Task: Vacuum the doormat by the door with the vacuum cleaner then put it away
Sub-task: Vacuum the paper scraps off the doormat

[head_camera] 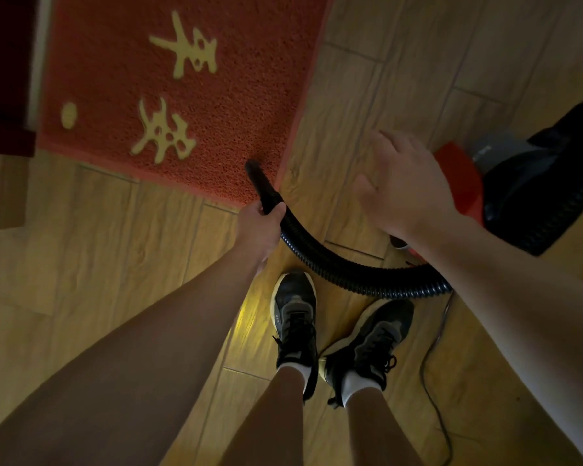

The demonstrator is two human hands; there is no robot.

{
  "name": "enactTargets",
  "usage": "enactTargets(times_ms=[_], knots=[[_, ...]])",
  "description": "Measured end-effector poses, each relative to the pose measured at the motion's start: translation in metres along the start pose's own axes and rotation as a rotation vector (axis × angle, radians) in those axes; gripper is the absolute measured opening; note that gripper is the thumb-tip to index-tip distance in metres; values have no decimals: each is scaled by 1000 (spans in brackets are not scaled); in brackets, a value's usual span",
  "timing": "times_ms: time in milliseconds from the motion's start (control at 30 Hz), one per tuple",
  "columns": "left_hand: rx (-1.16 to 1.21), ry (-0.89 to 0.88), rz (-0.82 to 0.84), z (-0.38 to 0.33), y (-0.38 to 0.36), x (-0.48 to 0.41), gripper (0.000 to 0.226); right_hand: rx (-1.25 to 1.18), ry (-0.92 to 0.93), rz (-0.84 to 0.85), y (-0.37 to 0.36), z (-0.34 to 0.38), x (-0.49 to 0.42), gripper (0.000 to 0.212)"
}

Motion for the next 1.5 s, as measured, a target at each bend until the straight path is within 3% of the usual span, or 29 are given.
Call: enactTargets(times_ms=[300, 400, 633, 767, 900, 1000, 1267, 1367, 1500], knots=[[-34, 55, -11, -1, 5, 3, 35, 26, 25, -39, 9, 6, -10, 50], [-51, 58, -26, -3, 5, 6, 45, 17, 37, -42, 13, 7, -9, 55], [-168, 49, -29, -16, 3, 37, 46, 9, 57, -56, 34, 13, -3, 57], [-364, -59, -56, -38, 6, 63, 45, 24, 83, -56, 51, 19, 7, 54], [-589, -215, -50, -72, 8, 97, 63, 16, 97, -75, 75, 25, 19, 42], [-696, -336, -66, -99, 10, 126, 59, 24, 99, -92, 93, 30, 29, 40], [-1040, -590, -294, -168, 23, 219, 56, 66, 114, -154, 165, 48, 61, 44], [-1116, -657, -359, -185, 27, 252, 58, 83, 119, -178, 193, 53, 74, 49], [-1168, -710, -406, -206, 30, 296, 58, 96, 108, -245, 236, 58, 95, 42]])
Point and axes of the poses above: each hand's wrist, its own x-axis away from the middle knuckle, its own y-axis out of the back of the hand, z = x × y, the point moved 7 cm from there along -x, towards the middle knuckle, and after that the axes turned 11 degrees about y, right-handed, at the moved point
